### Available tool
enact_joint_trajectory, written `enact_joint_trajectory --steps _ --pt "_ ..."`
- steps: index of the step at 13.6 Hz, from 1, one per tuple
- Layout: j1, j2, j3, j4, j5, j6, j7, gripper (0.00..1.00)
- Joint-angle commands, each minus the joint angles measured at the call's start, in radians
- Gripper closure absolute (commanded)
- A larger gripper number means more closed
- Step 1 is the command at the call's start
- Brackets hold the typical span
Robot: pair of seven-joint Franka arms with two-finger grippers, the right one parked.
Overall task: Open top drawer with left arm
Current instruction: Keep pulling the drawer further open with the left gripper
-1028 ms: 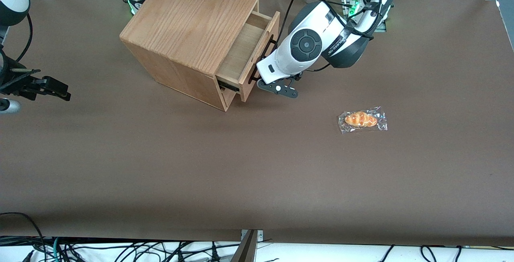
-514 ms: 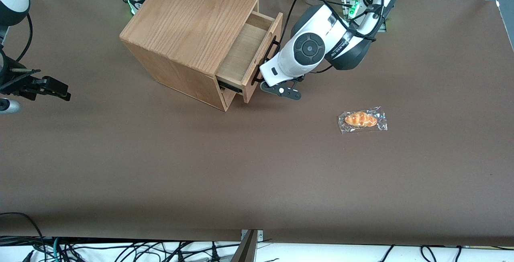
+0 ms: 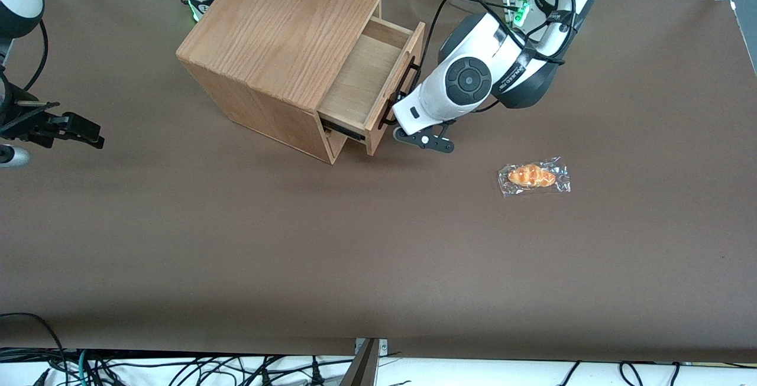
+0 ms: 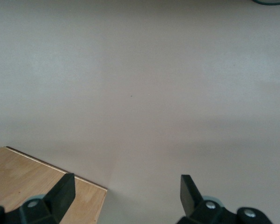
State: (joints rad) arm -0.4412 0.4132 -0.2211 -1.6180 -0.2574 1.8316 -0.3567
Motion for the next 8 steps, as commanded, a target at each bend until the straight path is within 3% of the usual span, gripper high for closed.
enact_joint_trajectory --steps 1,6,8 --pt "0.025 -0.037 0.000 -0.028 0.020 -0.012 0.015 0.00" --pt "0.038 -0.039 0.002 -0.029 0.021 -0.020 0.016 0.00" --pt "0.035 -0.043 -0.006 -0.036 0.093 -0.025 0.015 0.00"
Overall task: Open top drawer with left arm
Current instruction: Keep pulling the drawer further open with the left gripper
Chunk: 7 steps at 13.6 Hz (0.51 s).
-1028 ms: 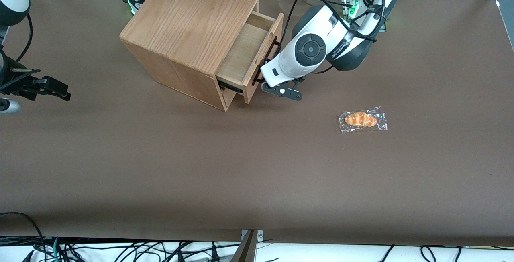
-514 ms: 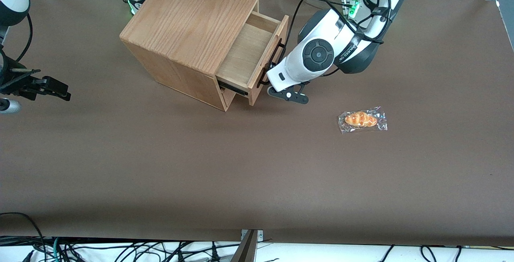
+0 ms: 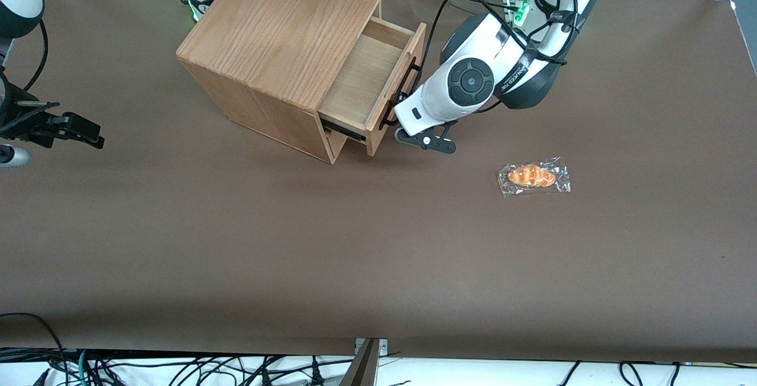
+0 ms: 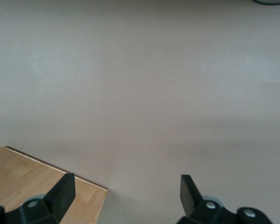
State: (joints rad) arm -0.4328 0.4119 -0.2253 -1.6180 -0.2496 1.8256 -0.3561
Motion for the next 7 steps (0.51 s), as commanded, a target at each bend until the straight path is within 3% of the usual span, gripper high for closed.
enact_joint_trajectory --steps 1,7 --pt "0.025 -0.054 -0.003 -0.037 0.101 -0.019 0.012 0.00" --pt "0.029 -0.058 -0.002 -0.040 0.107 -0.032 0.014 0.00"
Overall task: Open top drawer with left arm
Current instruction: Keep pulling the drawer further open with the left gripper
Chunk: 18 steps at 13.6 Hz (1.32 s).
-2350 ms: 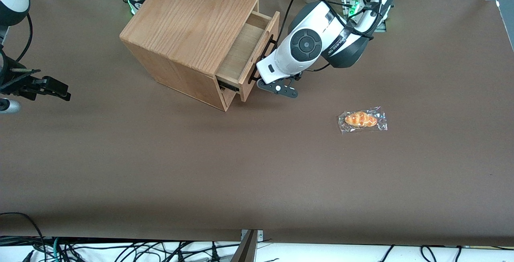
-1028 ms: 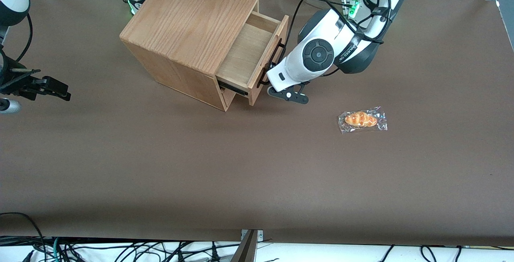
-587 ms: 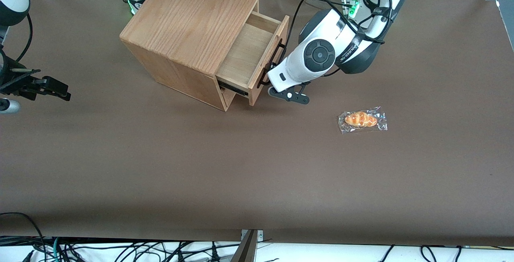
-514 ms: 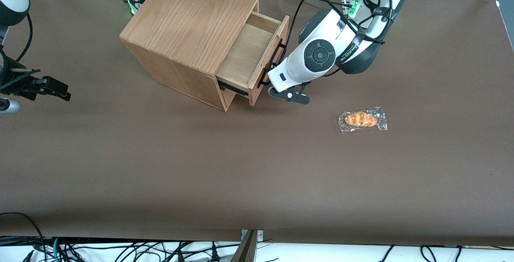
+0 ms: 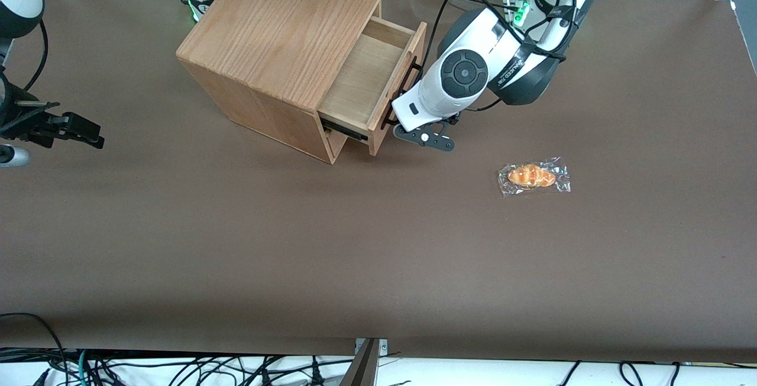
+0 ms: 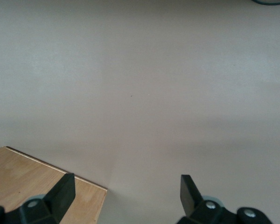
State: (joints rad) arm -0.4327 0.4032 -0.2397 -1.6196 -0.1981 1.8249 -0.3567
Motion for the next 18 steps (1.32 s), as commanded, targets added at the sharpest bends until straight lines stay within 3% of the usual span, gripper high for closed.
enact_joint_trajectory --steps 1,5,18 --pt "0.031 -0.049 0.014 -0.040 0.055 -0.033 0.015 0.00" --pt "0.035 -0.053 0.016 -0.039 0.092 -0.048 0.013 0.00" --pt "0.060 -0.063 0.016 -0.037 0.094 -0.078 0.015 0.00"
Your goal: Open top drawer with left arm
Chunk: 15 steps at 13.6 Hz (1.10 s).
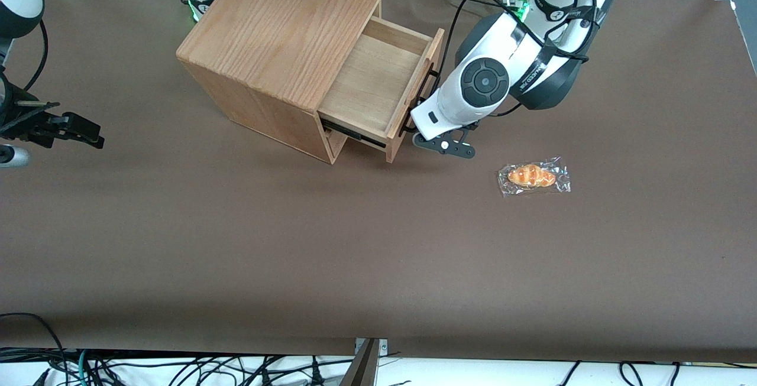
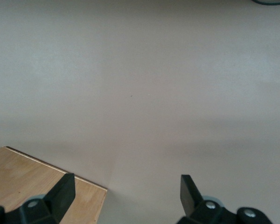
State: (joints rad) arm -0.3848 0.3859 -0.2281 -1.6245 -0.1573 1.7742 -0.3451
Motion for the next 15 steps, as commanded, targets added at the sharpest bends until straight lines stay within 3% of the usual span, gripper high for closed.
enact_joint_trajectory --steps 1,7,9,15 --pt "0.011 -0.047 0.004 -0.032 0.053 -0.032 0.005 0.00" --pt "0.009 -0.068 -0.010 -0.018 0.022 -0.082 -0.008 0.00" --pt "0.009 -0.076 -0.011 -0.018 -0.034 -0.090 -0.014 0.00" --pt "0.029 -0.102 -0.008 -0.017 -0.034 -0.122 -0.006 0.00"
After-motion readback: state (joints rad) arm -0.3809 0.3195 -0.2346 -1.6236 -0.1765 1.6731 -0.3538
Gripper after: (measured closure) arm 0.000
